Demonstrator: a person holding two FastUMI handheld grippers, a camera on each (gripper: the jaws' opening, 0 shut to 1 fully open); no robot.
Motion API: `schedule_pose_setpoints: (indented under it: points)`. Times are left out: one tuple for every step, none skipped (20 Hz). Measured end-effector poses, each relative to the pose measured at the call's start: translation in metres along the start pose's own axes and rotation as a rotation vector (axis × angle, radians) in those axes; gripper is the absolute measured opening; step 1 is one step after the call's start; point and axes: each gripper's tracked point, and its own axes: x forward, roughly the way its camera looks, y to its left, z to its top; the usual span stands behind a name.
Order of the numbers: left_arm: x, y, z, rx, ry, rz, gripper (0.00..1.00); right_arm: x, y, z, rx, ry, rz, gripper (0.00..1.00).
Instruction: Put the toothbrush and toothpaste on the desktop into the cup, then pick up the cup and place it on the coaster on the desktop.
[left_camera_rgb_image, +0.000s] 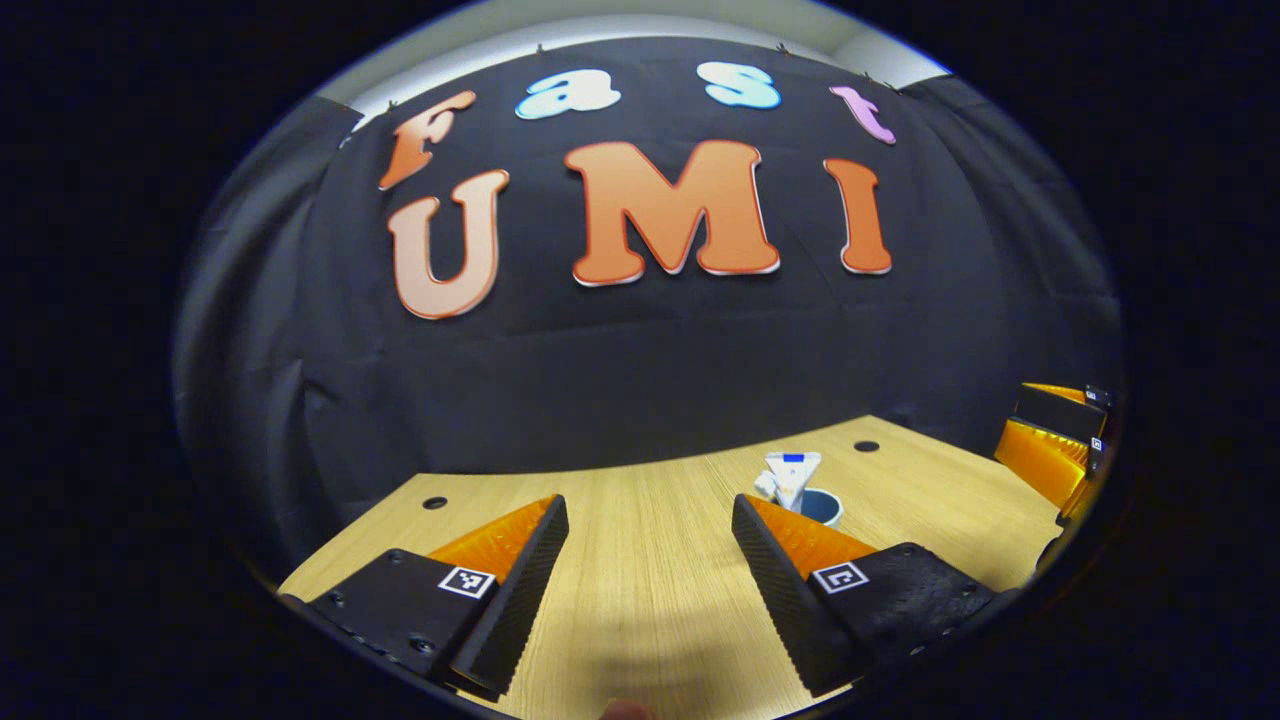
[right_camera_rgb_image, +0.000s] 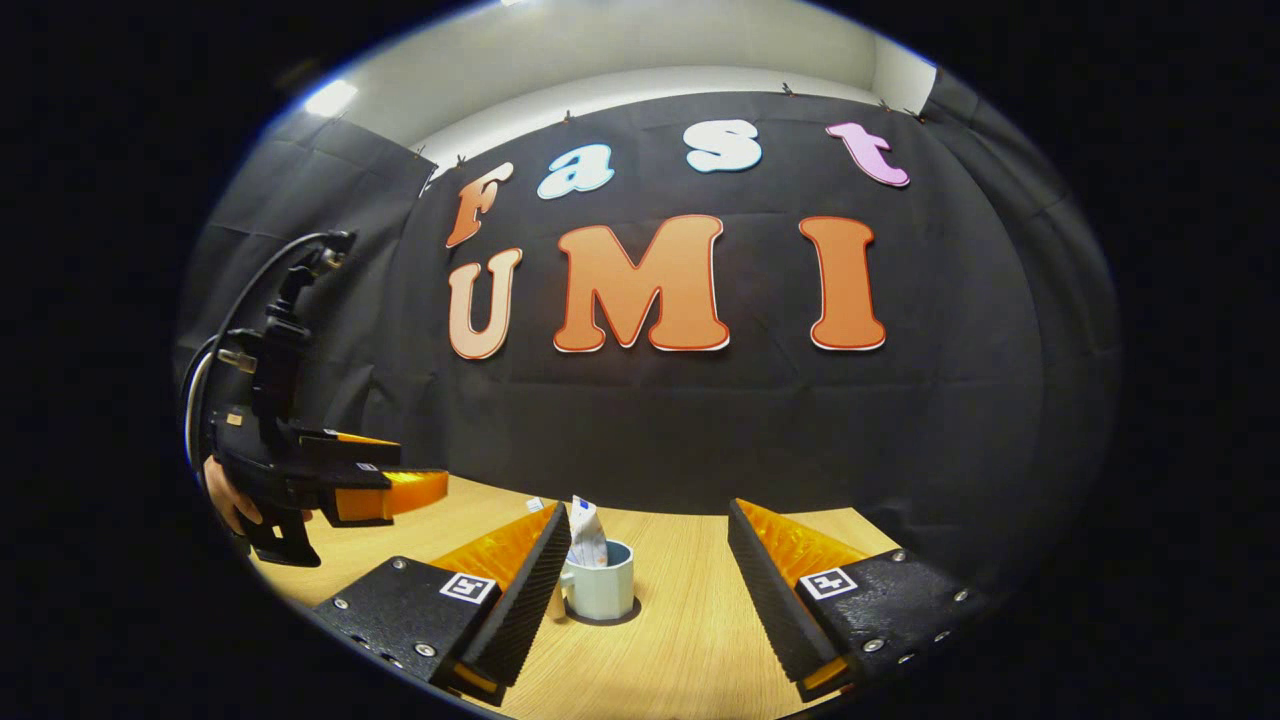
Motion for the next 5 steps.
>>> schedule_pose_setpoints:
  points:
    - [-0.005, 0.008, 0.006, -0.009, -0.039, 0.017, 0.99, 0.000, 0.004, 0.002, -0.002, -0.009, 0.005, 0.94]
    - [-0.012, 0.017, 0.011, -0.018, -0.075, 0.038, 0.99, 0.002, 0.009, 0.005, -0.002, -0.017, 0.008, 0.95]
    - [-0.017, 0.025, 0.016, -0.022, -0.101, 0.054, 0.99, 0.002, 0.013, 0.005, -0.002, -0.020, 0.011, 0.95]
    - [-0.024, 0.033, 0.019, -0.023, -0.120, 0.068, 0.99, 0.004, 0.015, 0.005, -0.001, -0.021, 0.010, 0.95]
    - [-0.030, 0.040, 0.022, -0.025, -0.132, 0.078, 0.99, 0.005, 0.019, 0.005, 0.001, -0.023, 0.015, 0.95]
